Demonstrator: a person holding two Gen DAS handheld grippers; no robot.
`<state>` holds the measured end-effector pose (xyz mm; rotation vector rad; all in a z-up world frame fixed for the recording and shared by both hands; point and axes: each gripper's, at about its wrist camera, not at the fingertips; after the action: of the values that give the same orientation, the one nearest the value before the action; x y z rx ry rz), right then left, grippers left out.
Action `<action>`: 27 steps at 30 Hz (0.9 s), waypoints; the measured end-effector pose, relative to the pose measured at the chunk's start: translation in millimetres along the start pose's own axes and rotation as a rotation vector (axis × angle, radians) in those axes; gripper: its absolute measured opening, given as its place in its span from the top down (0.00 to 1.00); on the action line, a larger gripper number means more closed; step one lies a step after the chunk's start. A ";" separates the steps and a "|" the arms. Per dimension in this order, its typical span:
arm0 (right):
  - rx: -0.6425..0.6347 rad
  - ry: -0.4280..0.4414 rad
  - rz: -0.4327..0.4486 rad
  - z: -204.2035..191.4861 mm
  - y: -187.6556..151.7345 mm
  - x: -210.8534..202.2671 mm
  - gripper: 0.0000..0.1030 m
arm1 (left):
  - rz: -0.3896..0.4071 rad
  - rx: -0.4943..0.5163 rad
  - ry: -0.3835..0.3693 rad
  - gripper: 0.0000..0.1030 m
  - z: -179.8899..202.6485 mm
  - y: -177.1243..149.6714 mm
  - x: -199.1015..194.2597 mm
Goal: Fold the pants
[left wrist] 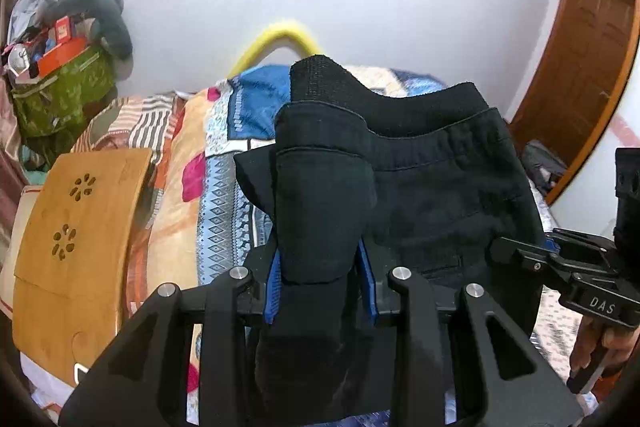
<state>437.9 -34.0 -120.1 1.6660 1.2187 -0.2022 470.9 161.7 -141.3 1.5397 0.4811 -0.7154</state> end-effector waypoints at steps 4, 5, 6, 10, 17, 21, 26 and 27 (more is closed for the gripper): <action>0.040 -0.033 -0.033 16.2 4.1 39.4 0.83 | -0.059 -0.023 0.010 0.69 -15.1 -7.8 56.4; 0.050 -0.040 -0.041 19.5 4.5 47.6 0.84 | -0.073 -0.027 0.014 0.69 -16.3 -9.8 66.4; 0.060 -0.053 -0.052 24.4 4.5 58.9 0.84 | -0.090 -0.032 0.016 0.69 -19.1 -12.4 78.9; 0.066 -0.106 -0.092 36.0 2.6 89.3 0.84 | -0.164 -0.055 0.019 0.69 -29.1 -24.7 130.1; 0.018 -0.218 -0.203 50.7 -12.1 111.6 0.80 | -0.274 -0.076 0.039 0.63 -26.8 -53.3 169.2; 0.022 -0.213 -0.210 57.4 -23.8 96.9 0.77 | -0.277 -0.043 0.061 0.54 -18.7 -61.0 153.8; 0.009 -0.195 -0.167 45.5 -28.9 59.3 0.75 | -0.251 -0.010 0.087 0.54 -12.8 -58.6 104.1; -0.010 -0.186 -0.142 37.6 -29.9 43.9 0.75 | -0.236 -0.008 0.089 0.54 -11.3 -57.0 92.4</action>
<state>450.2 -37.6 -183.9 1.5166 1.1945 -0.4282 499.9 168.3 -246.3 1.5268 0.7398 -0.8263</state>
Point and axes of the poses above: each gripper's, at about its wrist camera, not at the fingertips, and x roughly the way its jaws point, z to its right, y to its top, and after that the axes turned 10 degrees about x, right-handed
